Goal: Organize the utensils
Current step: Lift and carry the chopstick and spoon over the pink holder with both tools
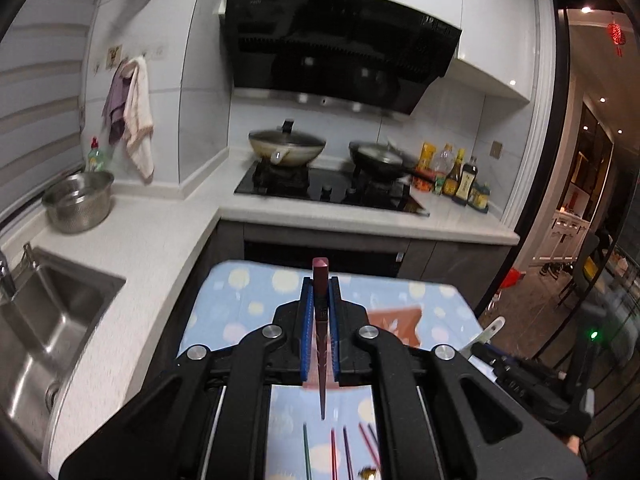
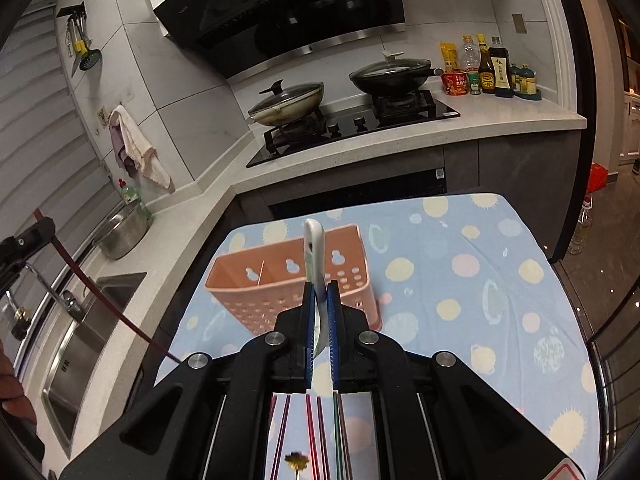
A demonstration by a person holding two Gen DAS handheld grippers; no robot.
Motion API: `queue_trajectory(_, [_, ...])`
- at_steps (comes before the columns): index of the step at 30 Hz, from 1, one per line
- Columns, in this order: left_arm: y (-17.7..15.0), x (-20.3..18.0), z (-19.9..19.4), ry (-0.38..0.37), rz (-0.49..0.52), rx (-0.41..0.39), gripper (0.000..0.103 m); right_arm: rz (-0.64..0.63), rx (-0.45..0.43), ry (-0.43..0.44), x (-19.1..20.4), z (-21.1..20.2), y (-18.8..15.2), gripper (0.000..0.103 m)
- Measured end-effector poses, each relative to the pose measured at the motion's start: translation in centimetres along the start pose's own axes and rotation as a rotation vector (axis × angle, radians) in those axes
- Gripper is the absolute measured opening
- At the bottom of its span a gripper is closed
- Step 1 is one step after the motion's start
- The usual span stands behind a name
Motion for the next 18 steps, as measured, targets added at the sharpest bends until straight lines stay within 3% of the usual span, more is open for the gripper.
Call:
queue_trajectory(5, [5.0, -0.9, 2.1, -0.016, -0.004, -0.08, 0.007, 0.008, -0.016, -0.014, -0.4, 2.9, 3.0, 0.006])
queue_trajectory(9, [6.9, -1.1, 4.1, -0.025, -0.015, -0.106, 0.007, 0.009, -0.01, -0.021, -0.7, 5.3, 3.9, 0.006])
queue_trajectory(18, [3.4, -0.4, 10.9, 0.002, -0.015, 0.007, 0.007, 0.016, 0.074, -0.063, -2.5, 10.6, 2.3, 0.006])
Point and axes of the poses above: each gripper's, at about its wrist camera, not at the fingertips, and z roughly the way its jaws point, x to its left, y to its top, the point moved 8 cm from there along z, roughly the way its jaws point, and after that the axes turned 1 degree about x, right-handed, at the moved point
